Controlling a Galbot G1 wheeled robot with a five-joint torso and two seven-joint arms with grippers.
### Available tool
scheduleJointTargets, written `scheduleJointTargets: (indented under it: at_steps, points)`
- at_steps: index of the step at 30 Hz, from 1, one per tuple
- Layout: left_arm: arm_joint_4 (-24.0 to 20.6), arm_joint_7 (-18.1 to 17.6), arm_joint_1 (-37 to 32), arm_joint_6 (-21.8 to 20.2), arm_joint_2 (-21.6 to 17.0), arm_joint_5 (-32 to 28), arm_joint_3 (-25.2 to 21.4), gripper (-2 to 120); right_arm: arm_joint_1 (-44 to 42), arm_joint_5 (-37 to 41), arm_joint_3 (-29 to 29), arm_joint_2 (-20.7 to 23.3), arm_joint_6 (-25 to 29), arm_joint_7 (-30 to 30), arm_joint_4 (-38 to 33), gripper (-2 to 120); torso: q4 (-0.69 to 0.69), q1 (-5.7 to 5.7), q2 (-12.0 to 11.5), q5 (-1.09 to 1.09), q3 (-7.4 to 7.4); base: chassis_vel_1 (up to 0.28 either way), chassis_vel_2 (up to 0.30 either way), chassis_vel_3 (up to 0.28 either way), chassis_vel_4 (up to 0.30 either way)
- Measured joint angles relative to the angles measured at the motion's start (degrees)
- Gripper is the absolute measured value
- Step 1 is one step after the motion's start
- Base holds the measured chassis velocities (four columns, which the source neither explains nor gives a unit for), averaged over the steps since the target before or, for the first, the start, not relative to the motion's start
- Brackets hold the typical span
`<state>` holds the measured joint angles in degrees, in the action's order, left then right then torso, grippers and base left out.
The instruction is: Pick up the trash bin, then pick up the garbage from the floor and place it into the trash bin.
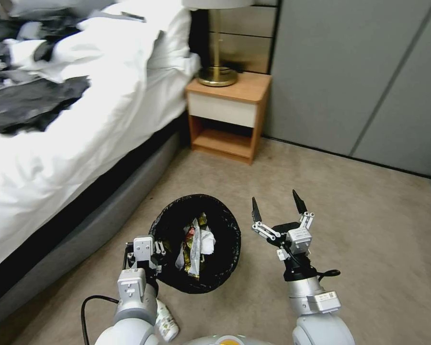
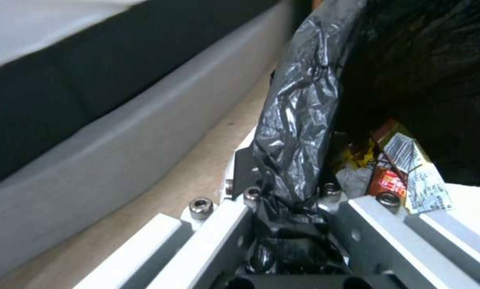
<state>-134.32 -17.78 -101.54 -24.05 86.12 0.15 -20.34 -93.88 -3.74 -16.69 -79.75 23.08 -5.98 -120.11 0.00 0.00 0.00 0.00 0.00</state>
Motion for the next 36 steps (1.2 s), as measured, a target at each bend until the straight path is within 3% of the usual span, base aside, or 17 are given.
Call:
scheduleJointTargets:
  at_steps: [22, 25, 26, 28, 29, 30, 32, 35, 36]
  points:
    - [0.53, -0.25, 0.40, 0.07, 0.18, -0.03, 0.19, 0, -0.15, -0.39, -0.12, -0.06, 0.05, 0.75, 0.41, 100, -0.01, 0.00, 0.00, 0.00, 0.00, 0.093, 0.089, 0.098, 0.092]
    - [0.53, -0.25, 0.47, 0.14, 0.18, -0.02, 0.19, 0, 0.13, 1.30, -0.13, 0.45, -6.90, -2.40, -0.21, 100, -0.01, 0.00, 0.00, 0.00, 0.00, 0.000, 0.000, 0.000, 0.000]
    - [0.53, -0.25, 0.47, 0.14, 0.18, -0.02, 0.19, 0, 0.13, 1.30, -0.13, 0.45, -6.90, -2.40, -0.21, 100, -0.01, 0.00, 0.00, 0.00, 0.00, 0.000, 0.000, 0.000, 0.000]
    - [0.53, -0.24, 0.44, 0.20, 0.18, 0.04, 0.29, 0, 0.96, 5.50, -0.03, 1.11, -17.63, -6.72, -0.41, 100, -0.01, 0.01, 0.00, 0.00, 0.00, 0.000, 0.000, 0.000, 0.000]
    - [0.53, -0.24, 0.44, 0.20, 0.18, 0.04, 0.29, 0, 0.96, 5.50, -0.03, 1.11, -17.63, -6.72, -0.41, 100, -0.01, 0.01, 0.00, 0.00, 0.00, 0.000, 0.000, 0.000, 0.000]
    - [0.53, -0.24, 0.40, 0.22, 0.18, 0.08, 0.36, 0, 1.69, 8.02, -0.01, 1.30, -22.40, -8.22, 0.09, 100, -0.01, 0.00, 0.00, -0.01, 0.00, 0.000, 0.000, 0.000, 0.000]
    - [0.53, -0.24, 0.38, 0.23, 0.18, 0.09, 0.39, 0, 2.04, 9.06, -0.01, 1.37, -24.23, -8.83, 0.43, 100, 0.00, 0.00, 0.00, -0.01, 0.00, 0.000, 0.000, 0.000, 0.000]
    - [0.52, -0.23, 0.25, 0.24, 0.13, 0.15, 0.42, 0, 6.14, 17.62, -0.61, 1.46, -34.80, -12.71, 6.10, 100, 0.02, 0.00, 0.00, 0.01, 0.00, 0.000, 0.000, 0.000, 0.000]
    - [0.52, -0.23, 0.25, 0.24, 0.13, 0.15, 0.42, 0, 6.14, 17.62, -0.61, 1.46, -34.80, -12.71, 6.10, 100, 0.02, 0.00, 0.00, 0.01, 0.00, 0.000, 0.000, 0.000, 0.000]
